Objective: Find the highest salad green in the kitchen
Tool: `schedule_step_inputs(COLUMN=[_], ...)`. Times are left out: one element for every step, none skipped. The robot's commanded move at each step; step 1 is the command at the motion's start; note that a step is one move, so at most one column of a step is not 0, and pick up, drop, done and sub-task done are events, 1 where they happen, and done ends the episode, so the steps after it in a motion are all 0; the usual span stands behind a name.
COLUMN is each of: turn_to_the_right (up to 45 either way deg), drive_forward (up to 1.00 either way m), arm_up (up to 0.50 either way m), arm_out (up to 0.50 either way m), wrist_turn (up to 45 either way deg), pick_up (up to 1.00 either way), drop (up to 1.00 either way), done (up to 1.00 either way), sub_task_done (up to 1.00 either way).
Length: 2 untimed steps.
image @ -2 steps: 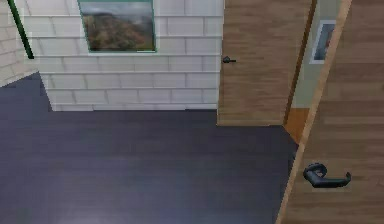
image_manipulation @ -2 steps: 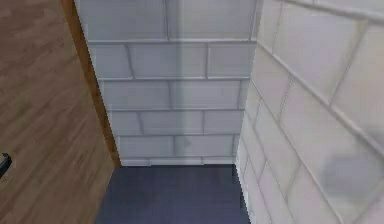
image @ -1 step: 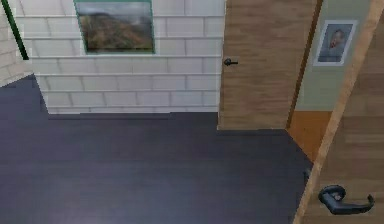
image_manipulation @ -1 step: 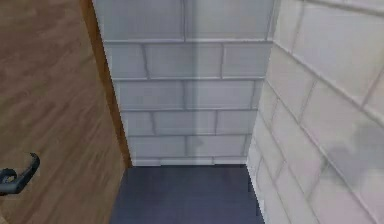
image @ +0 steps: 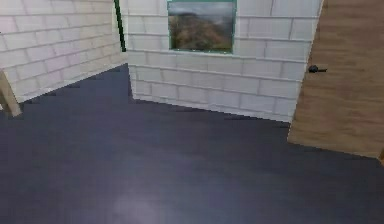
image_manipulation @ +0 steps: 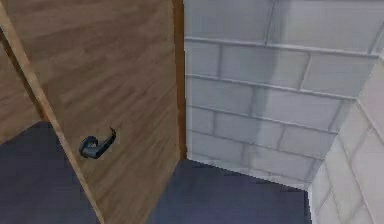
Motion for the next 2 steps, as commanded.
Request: schedule_step_inputs(turn_to_the_right=[0.0,45.0], drive_forward=[0.85,0.0], arm_up=[0.0,0.0], arm_out=[0.0,0.0], wrist_turn=[0.0,0.0], pick_up=[0.0,0.0], drop=[0.0,0.0], done=[0.0,0.0], sub_task_done=[0.0,0.0])
